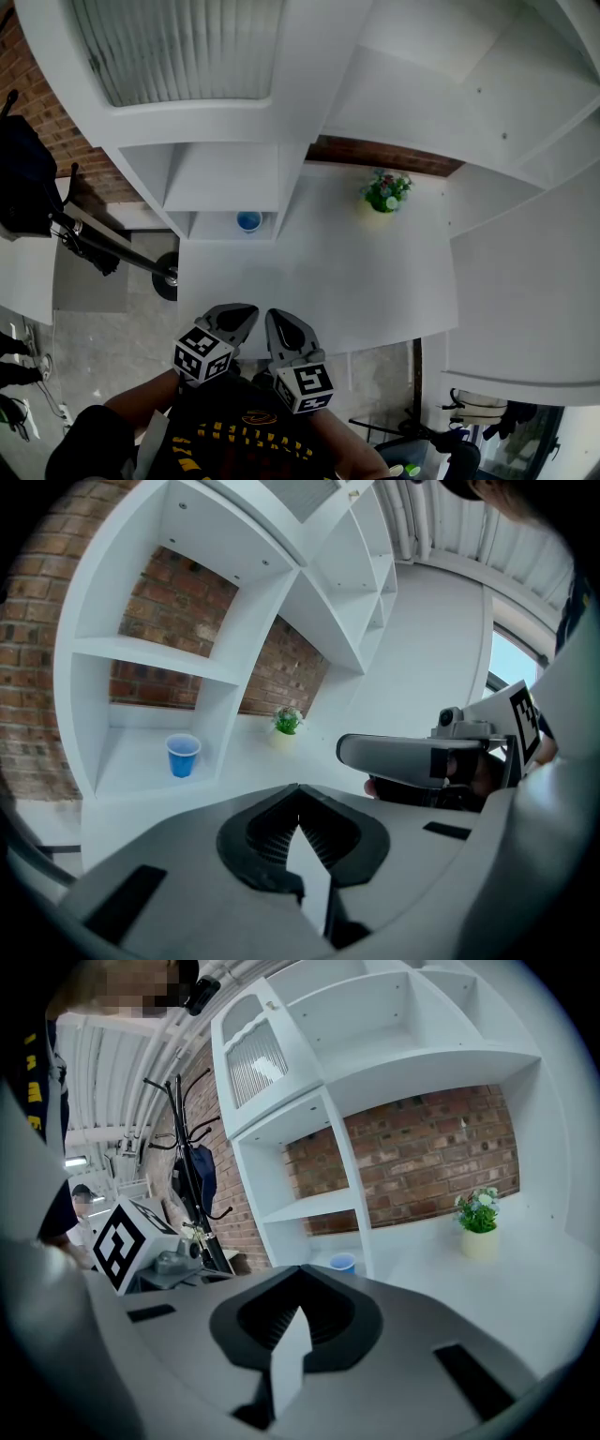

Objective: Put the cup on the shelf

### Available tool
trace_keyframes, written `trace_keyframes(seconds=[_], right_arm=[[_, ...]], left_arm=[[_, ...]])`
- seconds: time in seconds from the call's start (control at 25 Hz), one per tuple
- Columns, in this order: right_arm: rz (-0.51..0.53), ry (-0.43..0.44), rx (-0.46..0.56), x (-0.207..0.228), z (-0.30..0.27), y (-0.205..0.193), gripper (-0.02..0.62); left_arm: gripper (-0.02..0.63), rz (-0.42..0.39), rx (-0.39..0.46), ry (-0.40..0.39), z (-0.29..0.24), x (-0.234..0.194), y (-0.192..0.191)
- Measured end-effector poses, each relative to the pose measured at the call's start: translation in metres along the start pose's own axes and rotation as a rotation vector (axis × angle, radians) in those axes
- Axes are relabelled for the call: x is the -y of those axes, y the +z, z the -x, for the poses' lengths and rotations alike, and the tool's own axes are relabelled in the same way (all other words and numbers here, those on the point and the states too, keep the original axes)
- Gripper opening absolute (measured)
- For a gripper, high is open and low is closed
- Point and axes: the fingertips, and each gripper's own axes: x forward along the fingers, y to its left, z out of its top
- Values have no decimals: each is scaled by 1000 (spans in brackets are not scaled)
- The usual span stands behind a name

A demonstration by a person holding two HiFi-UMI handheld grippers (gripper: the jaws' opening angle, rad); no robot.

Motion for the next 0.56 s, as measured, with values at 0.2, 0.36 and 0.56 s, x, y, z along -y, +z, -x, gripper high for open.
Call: trace_keyframes(seconds=[0.2, 0.36, 0.56], right_arm=[[12, -12, -13, 2, 0, -1, -7], [7, -11, -10, 1, 1, -2, -8], [-1, -5, 3, -1, 4, -2, -7]], left_arm=[[2, 0, -2, -1, -1, -1, -1], [2, -1, -3, 0, -1, -1, -1], [2, -1, -3, 3, 1, 0, -3]])
